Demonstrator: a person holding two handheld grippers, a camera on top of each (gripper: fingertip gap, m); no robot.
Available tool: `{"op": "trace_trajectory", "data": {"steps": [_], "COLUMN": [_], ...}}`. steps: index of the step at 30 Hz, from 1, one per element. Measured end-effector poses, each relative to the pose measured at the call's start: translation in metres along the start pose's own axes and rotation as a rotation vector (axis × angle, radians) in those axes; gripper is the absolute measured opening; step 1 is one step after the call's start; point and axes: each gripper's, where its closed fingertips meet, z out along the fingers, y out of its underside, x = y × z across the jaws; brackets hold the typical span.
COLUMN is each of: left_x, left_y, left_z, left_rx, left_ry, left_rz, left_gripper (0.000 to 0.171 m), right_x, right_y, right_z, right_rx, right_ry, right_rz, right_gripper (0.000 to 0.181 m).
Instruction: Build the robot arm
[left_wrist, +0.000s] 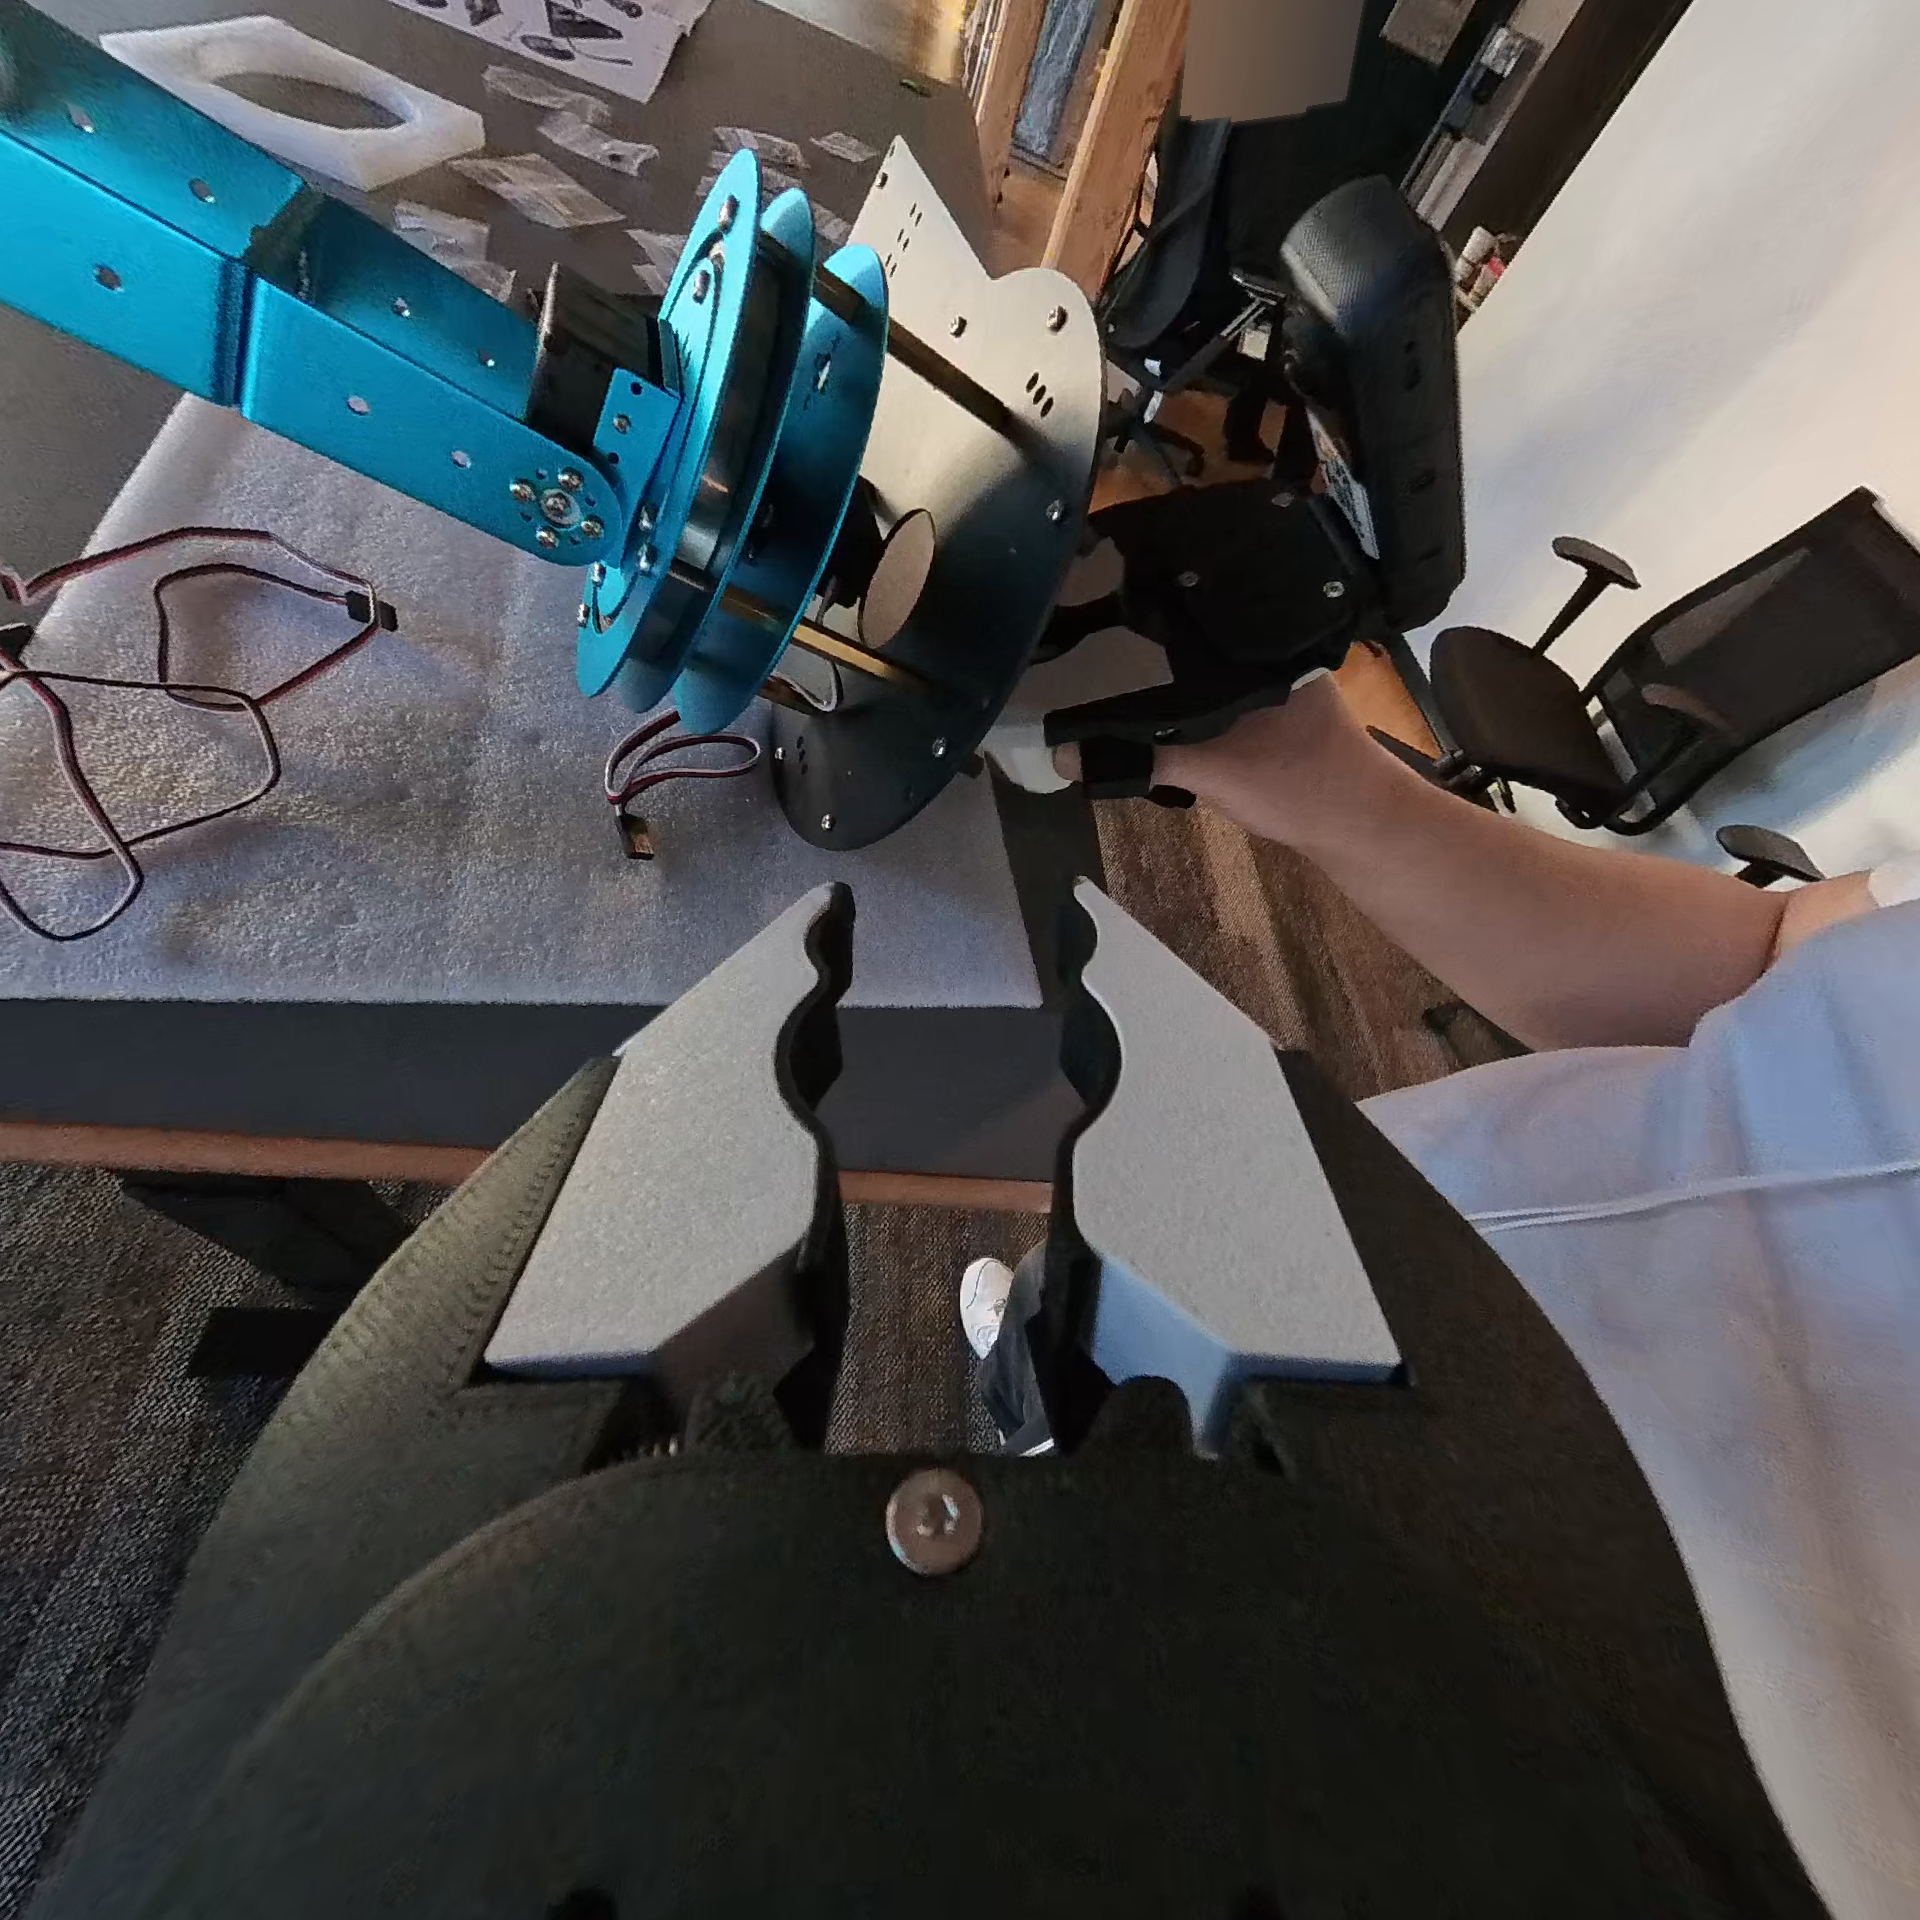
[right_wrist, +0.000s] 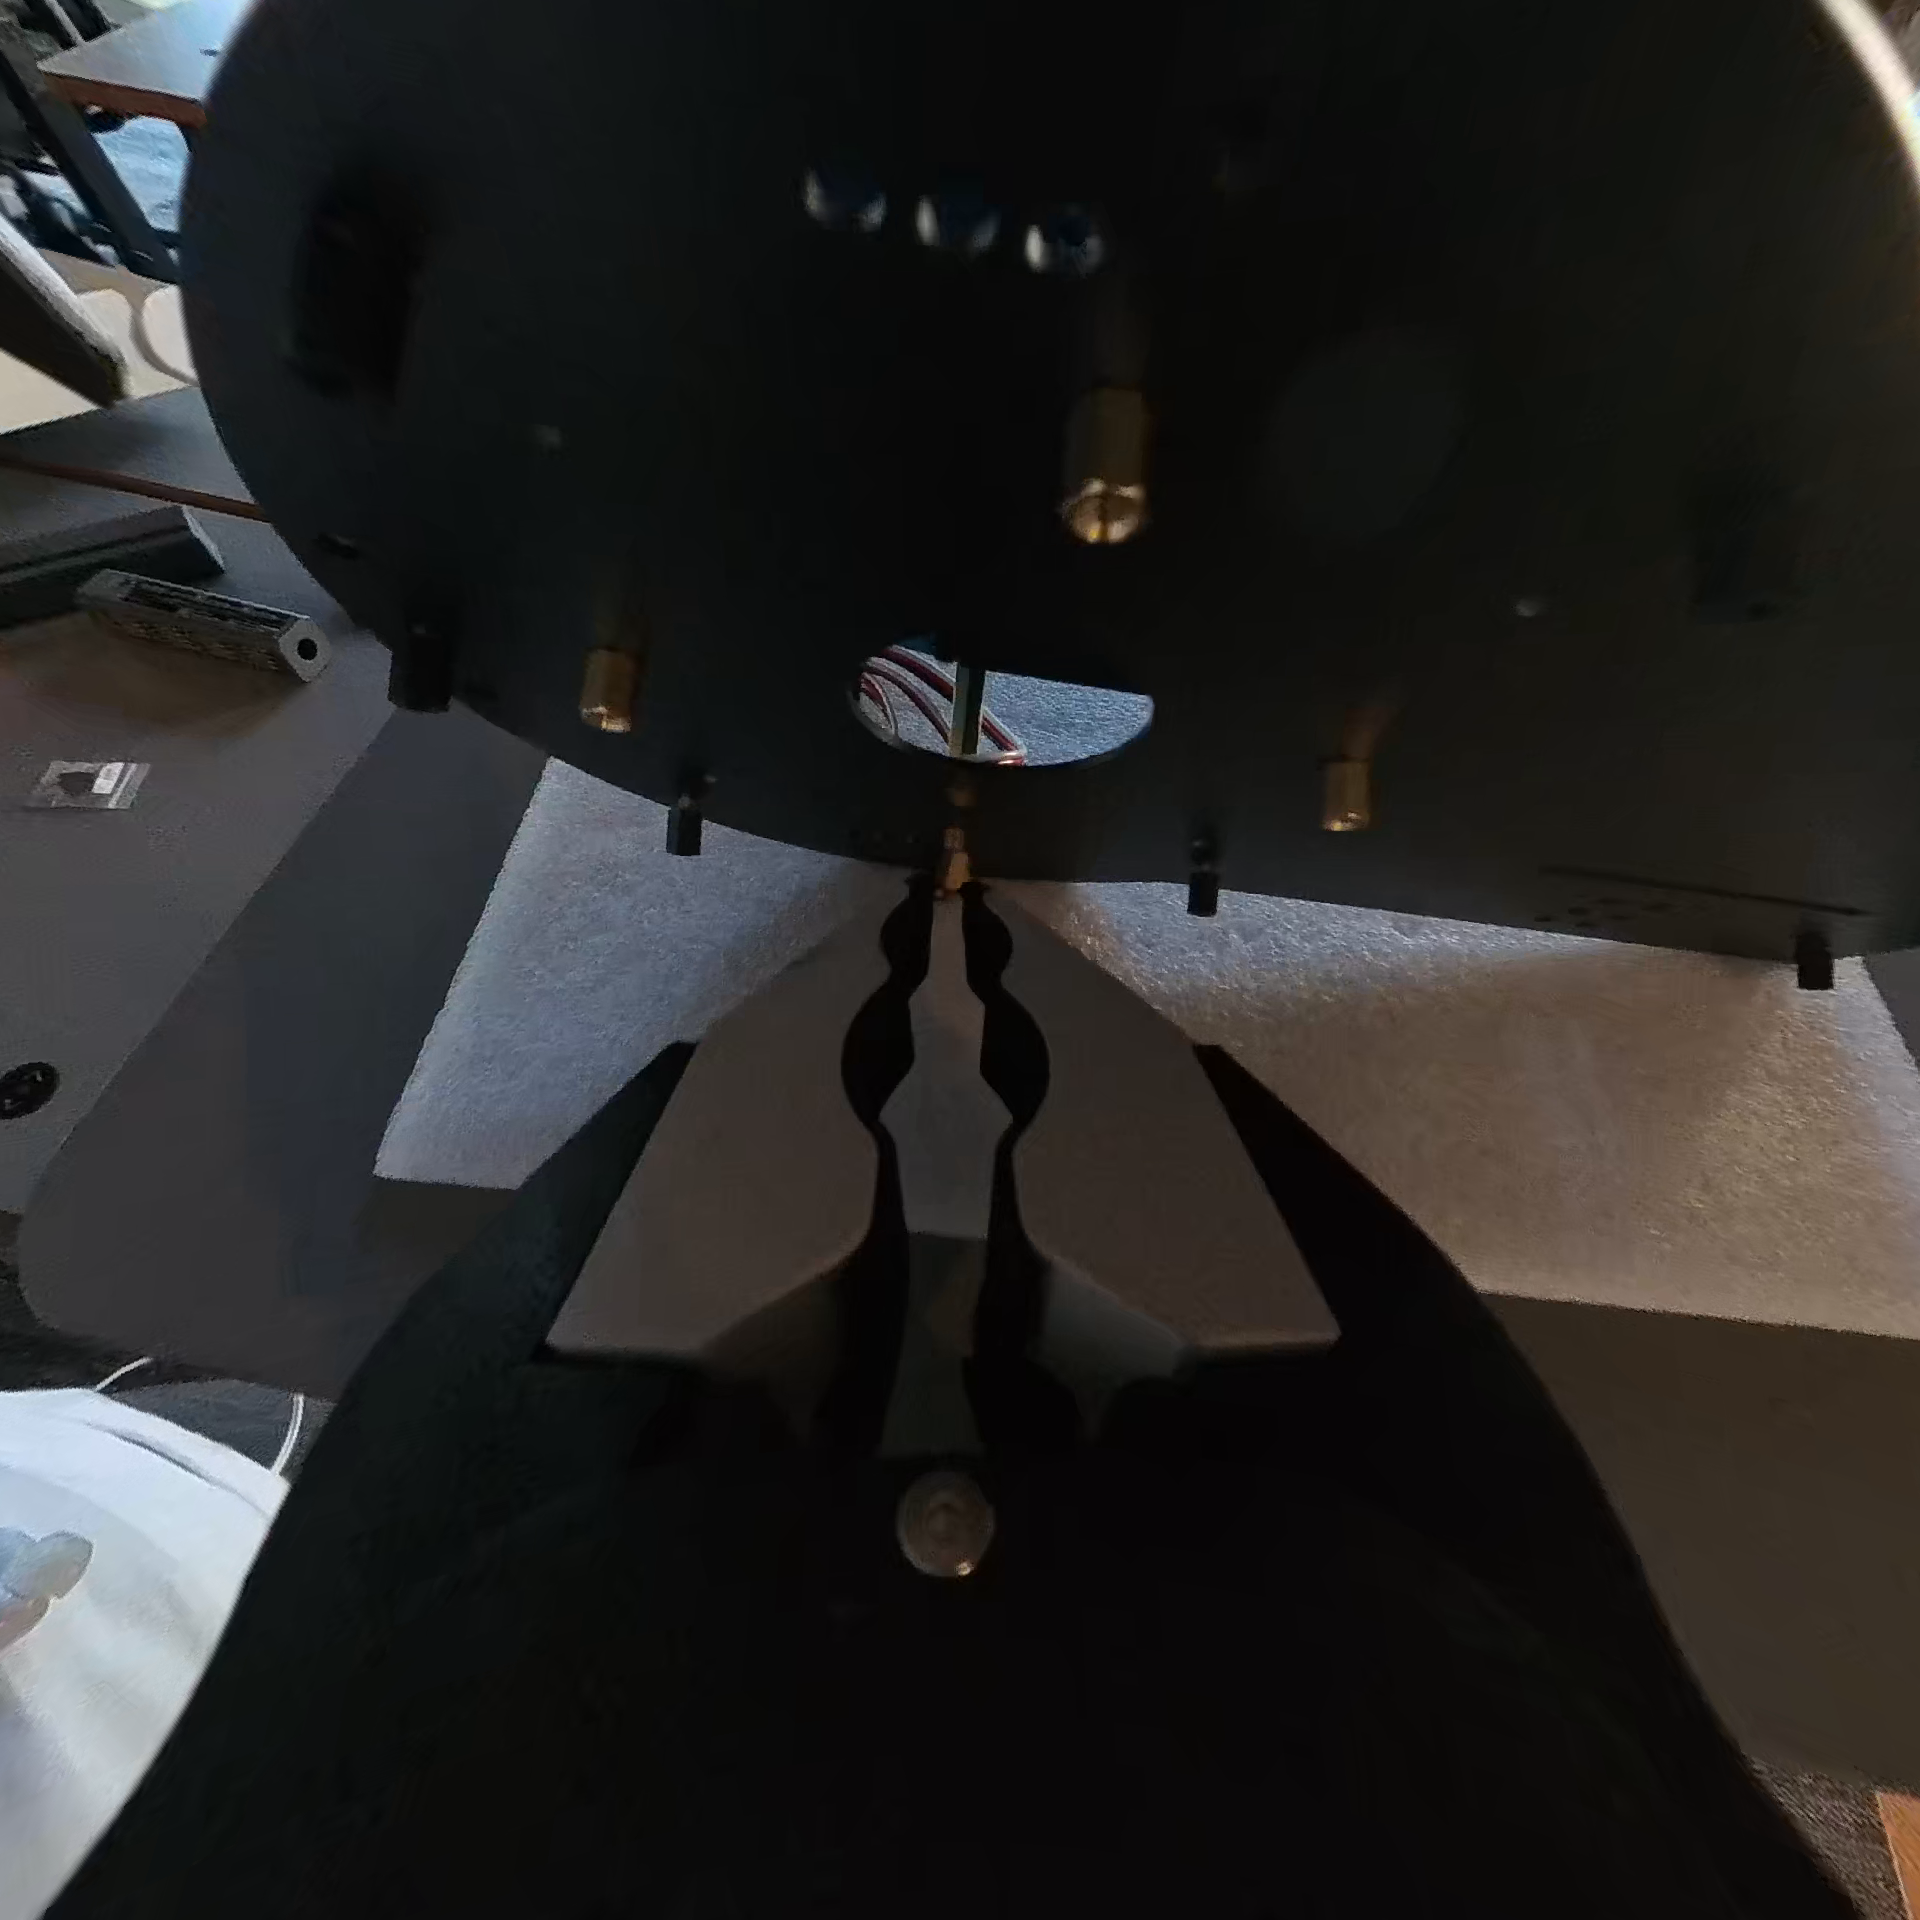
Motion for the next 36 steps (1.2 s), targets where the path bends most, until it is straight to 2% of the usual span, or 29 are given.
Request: {"op": "trace_trajectory", "data": {"steps": [22, 36], "left_x": [-0.0012, -0.0011], "left_y": [0.0063, 0.0078], "left_z": [0.001, 0.0072], "left_rx": [-0.006, -0.017], "left_ry": [0.004, 0.023], "left_rz": [-0.018, -0.024], "left_gripper": [0.037, 0.038], "right_x": [0.0003, 0.0014], "right_y": [0.0006, 0.0001], "right_z": [0.006, 0.0041], "right_rx": [0.041, 0.044], "right_ry": [0.021, 0.06], "right_rz": [-0.003, -0.084], "right_gripper": [0.004, 0.004]}}
